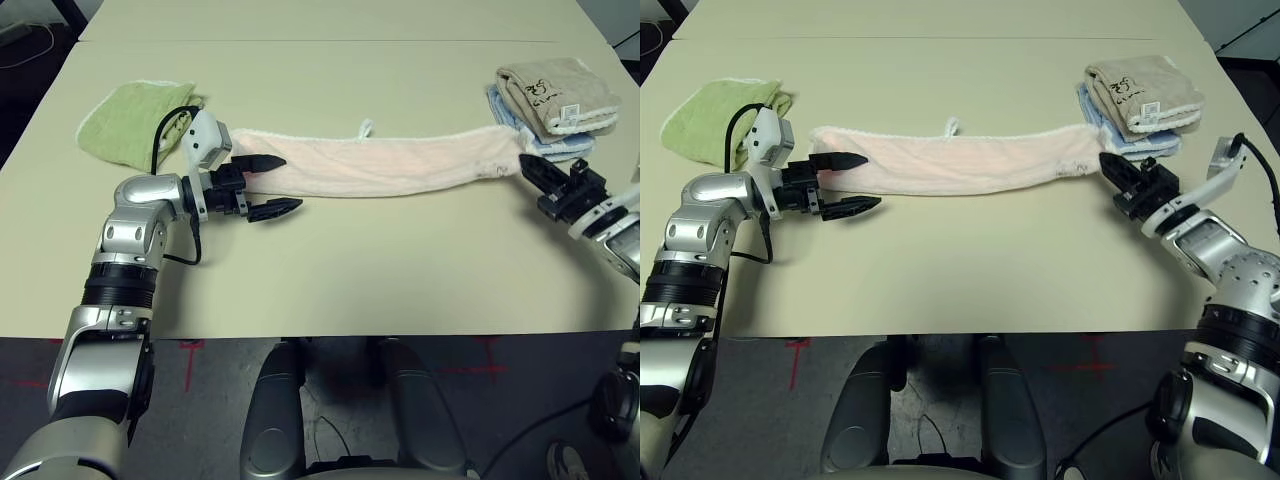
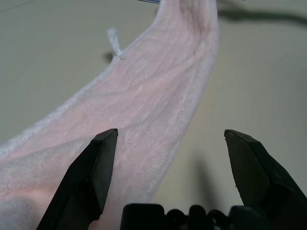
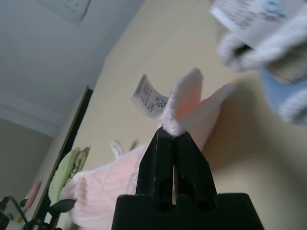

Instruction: Fold the towel and set it aside.

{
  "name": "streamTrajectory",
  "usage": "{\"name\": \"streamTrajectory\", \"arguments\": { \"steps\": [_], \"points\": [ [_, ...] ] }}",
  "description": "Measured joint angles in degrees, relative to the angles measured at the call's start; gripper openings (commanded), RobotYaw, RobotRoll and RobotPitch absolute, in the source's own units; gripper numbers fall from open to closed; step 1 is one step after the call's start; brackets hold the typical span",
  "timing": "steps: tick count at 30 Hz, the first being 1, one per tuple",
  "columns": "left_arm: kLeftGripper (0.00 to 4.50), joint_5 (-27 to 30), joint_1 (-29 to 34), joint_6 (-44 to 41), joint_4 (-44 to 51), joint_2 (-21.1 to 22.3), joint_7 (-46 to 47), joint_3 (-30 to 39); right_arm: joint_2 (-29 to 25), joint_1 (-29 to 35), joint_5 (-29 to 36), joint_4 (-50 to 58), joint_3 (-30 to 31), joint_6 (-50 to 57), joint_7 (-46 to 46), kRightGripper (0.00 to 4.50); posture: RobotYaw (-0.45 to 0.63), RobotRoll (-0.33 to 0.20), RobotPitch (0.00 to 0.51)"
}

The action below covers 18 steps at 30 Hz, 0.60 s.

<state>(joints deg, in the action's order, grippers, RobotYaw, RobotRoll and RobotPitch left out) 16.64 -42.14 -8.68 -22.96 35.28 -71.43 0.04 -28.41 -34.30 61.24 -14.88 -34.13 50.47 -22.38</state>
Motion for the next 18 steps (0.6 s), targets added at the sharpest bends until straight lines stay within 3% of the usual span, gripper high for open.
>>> {"name": "streamTrajectory", "arguments": {
  "steps": [9, 18],
  "points": [
    [4.5, -0.1, 0.0, 0.0, 0.0, 0.2, 0.4, 0.0, -0.3, -1.7, -1.1, 0.9, 8.1, 2.4, -7.7, 0.03, 0.0, 0.0, 0.29],
    [4.5, -0.1, 0.0, 0.0, 0.0, 0.9, 0.5, 0.0, -3.4, -7.6, -7.4, -1.3, 16.9, 3.4, -17.8, 0.03, 0.01, 0.0, 0.289]
  ]
}}
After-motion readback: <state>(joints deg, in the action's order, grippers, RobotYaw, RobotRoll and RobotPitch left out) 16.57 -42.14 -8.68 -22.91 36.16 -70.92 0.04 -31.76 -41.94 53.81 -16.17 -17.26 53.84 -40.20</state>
